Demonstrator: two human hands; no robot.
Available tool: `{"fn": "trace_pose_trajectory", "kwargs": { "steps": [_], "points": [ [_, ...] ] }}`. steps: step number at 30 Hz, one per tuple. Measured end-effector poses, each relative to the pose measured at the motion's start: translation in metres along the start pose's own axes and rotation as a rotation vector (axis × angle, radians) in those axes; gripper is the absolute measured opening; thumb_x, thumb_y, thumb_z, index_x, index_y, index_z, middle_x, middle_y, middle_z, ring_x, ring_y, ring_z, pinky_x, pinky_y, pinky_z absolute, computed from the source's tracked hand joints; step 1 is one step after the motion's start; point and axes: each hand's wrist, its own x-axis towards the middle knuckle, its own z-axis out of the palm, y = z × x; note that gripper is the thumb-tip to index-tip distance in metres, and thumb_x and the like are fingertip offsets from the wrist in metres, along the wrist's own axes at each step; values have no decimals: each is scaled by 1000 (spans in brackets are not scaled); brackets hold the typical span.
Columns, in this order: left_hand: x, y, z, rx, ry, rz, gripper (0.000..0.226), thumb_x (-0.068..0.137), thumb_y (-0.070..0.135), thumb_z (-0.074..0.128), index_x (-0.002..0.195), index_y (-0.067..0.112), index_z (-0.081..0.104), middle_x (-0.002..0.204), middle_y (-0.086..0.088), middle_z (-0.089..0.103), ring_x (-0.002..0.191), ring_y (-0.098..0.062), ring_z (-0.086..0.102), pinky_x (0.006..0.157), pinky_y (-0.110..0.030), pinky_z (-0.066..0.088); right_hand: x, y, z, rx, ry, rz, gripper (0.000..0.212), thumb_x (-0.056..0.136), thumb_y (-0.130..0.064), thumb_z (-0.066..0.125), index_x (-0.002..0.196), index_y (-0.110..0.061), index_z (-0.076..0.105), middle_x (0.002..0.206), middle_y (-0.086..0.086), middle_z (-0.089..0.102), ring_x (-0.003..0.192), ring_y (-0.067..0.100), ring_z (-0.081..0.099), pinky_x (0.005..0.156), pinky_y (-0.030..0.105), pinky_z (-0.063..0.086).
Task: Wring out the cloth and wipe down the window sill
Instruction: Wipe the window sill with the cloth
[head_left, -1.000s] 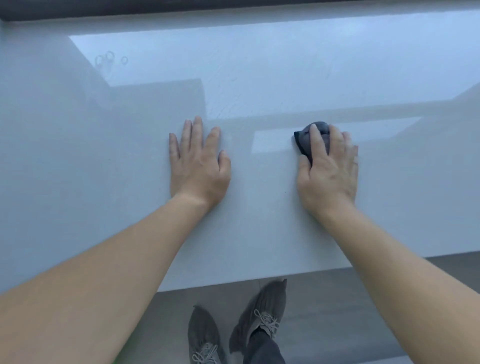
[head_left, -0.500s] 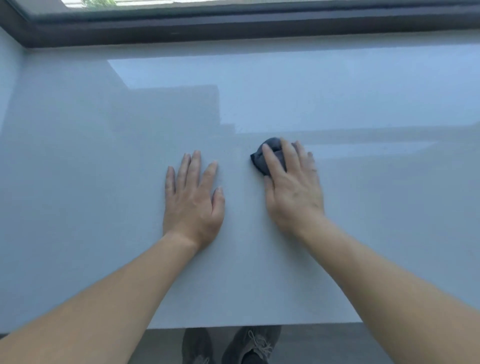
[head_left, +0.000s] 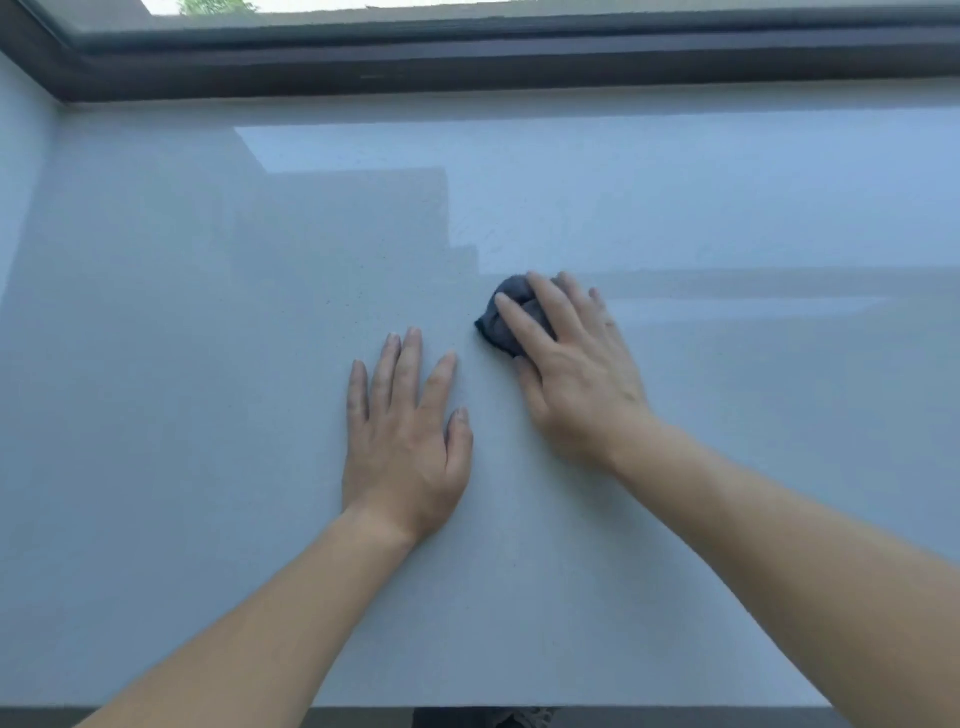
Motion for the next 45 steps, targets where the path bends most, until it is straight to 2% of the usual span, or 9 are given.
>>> {"fn": "trace_pose_trajectory", "kwargs": {
  "steps": [3, 9, 16, 22, 27, 29, 35, 40, 45],
  "points": [
    [1, 0, -2, -37, 3, -6, 60, 93, 40, 31, 147, 17, 42, 163, -11, 22, 152, -26, 13, 122, -51, 4, 12, 24, -10, -20, -93, -173, 57, 94, -32, 41, 151, -29, 37, 159, 4, 30, 147, 34, 23, 122, 52, 12],
    [47, -5, -15, -76, 55, 35, 58, 87, 38, 42, 137, 11, 48, 157, -17, 32, 147, -30, 24, 118, -54, 14, 84, 62, -24, 6, 109, 481, 58, 98, -33, 41, 154, -30, 25, 163, 4, 15, 151, 32, 8, 124, 49, -1],
    [175, -21, -16, 3, -28, 4, 63, 99, 44, 33, 155, 18, 21, 166, -10, 2, 153, -23, -7, 121, -45, -11, 77, 42, -18, -36, -82, -59, 57, 96, -29, 41, 153, -26, 35, 160, 7, 27, 148, 35, 20, 123, 52, 10],
    [180, -22, -8, 85, -22, 14, 69, 94, 53, 19, 155, 22, 18, 167, -8, 0, 153, -22, -9, 122, -47, -6, 161, 88, -28, -24, 148, 552, 57, 97, -27, 43, 153, -24, 30, 158, 7, 24, 145, 34, 21, 121, 52, 12],
    [180, -19, -9, 91, -15, 21, 69, 94, 51, 23, 155, 20, 22, 166, -11, 4, 153, -24, -6, 123, -49, -2, 146, 40, -10, -14, 1, 34, 55, 97, -27, 41, 151, -21, 38, 158, 10, 29, 144, 40, 24, 121, 54, 15],
    [180, -20, -8, 97, -16, 23, 69, 94, 51, 24, 154, 19, 23, 166, -12, 6, 153, -25, -4, 123, -51, 1, 153, 54, -13, -32, -8, -2, 55, 97, -27, 41, 151, -21, 39, 158, 10, 31, 145, 39, 26, 121, 55, 15],
    [179, -20, -4, 114, -10, 24, 68, 94, 50, 25, 154, 18, 23, 166, -14, 9, 153, -27, -2, 122, -53, 4, 206, 62, -14, -34, 198, 631, 59, 98, -27, 44, 155, -25, 27, 160, 9, 21, 146, 33, 20, 122, 50, 11],
    [181, -18, -5, 129, -20, 24, 69, 93, 50, 28, 154, 18, 27, 165, -14, 11, 153, -27, 1, 122, -54, 6, 217, 2, 9, -51, 92, 204, 58, 97, -29, 44, 153, -27, 33, 159, 10, 27, 145, 34, 23, 121, 48, 14],
    [181, -20, -7, 114, -14, 20, 69, 93, 51, 26, 154, 18, 27, 165, -13, 11, 154, -26, 1, 122, -53, 5, 206, 52, -10, -53, 88, 172, 56, 98, -27, 46, 152, -22, 36, 156, 10, 32, 143, 34, 28, 121, 49, 16]
  ]
}}
